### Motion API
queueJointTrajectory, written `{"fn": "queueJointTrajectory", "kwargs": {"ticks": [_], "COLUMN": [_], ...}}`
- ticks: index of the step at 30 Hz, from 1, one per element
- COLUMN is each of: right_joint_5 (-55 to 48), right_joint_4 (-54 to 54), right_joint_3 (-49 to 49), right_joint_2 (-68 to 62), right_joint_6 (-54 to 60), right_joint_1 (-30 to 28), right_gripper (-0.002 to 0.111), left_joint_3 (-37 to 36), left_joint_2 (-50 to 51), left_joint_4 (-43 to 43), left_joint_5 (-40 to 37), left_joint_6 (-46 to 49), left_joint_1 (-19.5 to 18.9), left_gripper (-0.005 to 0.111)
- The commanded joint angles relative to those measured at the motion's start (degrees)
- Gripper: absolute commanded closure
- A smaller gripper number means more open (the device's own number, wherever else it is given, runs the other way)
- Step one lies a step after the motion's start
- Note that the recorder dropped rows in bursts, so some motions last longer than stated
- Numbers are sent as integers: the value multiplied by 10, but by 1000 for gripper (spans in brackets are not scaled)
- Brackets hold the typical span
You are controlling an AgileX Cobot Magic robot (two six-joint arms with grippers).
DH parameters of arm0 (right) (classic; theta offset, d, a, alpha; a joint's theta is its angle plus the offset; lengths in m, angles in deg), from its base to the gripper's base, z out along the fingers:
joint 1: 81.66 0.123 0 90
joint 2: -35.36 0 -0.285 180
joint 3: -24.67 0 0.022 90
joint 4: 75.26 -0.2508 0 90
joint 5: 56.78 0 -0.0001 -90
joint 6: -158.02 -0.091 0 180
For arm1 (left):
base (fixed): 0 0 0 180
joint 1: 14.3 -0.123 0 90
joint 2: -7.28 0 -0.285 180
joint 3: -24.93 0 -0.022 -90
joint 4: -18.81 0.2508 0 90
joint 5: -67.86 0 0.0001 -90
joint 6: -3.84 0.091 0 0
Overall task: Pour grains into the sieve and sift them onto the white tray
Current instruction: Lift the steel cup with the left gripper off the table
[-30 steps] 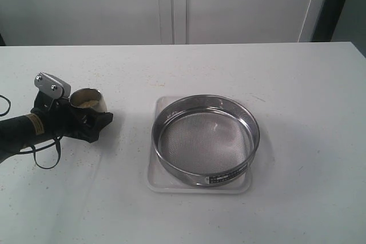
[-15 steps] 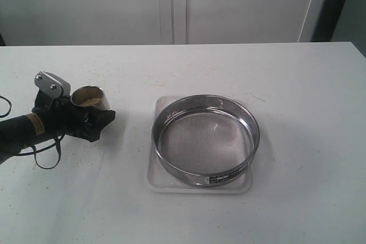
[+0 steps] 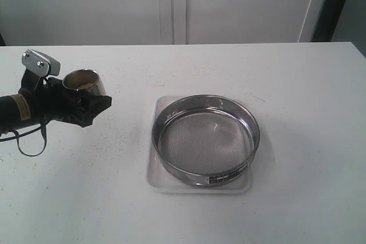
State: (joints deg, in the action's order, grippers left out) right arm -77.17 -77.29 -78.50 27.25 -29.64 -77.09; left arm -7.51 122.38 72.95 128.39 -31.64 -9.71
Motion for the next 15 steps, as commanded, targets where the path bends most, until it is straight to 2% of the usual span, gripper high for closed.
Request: {"fn": "queueJointTrajectory", "kwargs": {"ticks": [1, 15], "right_joint_5": [7, 7], "right_joint_4": [4, 4], "right_joint_3": [4, 4], "right_joint_2": [3, 3], "right_joint_6": [-14, -15], "right_joint_1": [1, 1], "right_gripper": [108, 108], "left_joint_3": [-2, -2], "left_joint_2": [-48, -172], "left_joint_4": [27, 123], "left_joint_5": [-4, -124], "left_joint_6": [-53, -194], "left_joint_1": [2, 2], "left_gripper": [107, 107]}}
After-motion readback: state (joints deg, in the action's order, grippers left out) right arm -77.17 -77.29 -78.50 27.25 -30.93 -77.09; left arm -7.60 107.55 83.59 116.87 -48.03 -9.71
